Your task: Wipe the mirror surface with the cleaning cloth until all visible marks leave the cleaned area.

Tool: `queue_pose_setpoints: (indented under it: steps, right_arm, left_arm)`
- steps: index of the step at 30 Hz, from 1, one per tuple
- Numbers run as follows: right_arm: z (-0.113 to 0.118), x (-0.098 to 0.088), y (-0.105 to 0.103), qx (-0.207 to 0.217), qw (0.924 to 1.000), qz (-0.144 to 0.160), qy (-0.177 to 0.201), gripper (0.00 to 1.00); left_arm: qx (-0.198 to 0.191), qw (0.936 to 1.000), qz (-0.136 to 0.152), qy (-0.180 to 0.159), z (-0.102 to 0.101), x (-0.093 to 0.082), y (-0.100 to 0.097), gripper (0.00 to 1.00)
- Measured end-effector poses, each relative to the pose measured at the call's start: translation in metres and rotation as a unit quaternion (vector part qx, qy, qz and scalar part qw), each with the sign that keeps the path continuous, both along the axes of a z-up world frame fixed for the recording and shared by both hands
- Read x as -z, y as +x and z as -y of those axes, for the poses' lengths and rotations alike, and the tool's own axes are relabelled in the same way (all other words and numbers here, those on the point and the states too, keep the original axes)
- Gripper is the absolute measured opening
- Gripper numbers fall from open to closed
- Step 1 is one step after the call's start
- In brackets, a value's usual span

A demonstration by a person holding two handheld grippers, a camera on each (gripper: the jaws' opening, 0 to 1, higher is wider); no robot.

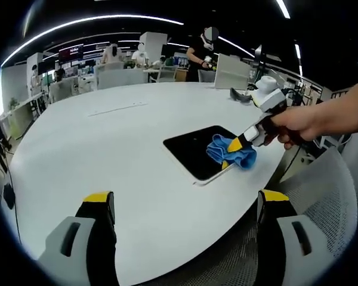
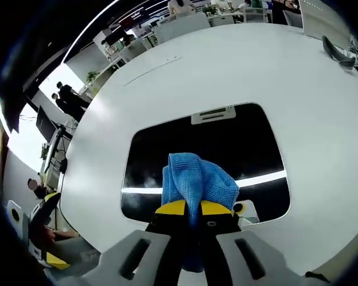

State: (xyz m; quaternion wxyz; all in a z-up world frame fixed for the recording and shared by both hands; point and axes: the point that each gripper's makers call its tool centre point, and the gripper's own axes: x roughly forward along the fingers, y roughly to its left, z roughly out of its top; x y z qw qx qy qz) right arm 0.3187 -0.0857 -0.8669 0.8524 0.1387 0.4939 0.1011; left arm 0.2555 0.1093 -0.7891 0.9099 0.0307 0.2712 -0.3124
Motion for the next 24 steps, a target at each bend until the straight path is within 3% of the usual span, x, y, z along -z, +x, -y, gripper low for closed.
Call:
queue_pose_setpoints:
  steps: [13, 24]
  right_arm:
    - [-0.029, 0.0, 0.007, -0.009, 0.9999, 0.003, 0.008, 0.01]
    - [-0.065, -0.001, 0.005, -0.044, 0.999, 0.003, -0.002, 0.01]
  left_arm:
    - [0.007, 0.9999, -0.008, 0.002, 0.002, 0.002, -0.003, 0.99]
    - [0.01, 0.9999, -0.011, 0.004, 0.002, 0.003, -0.004, 0.99]
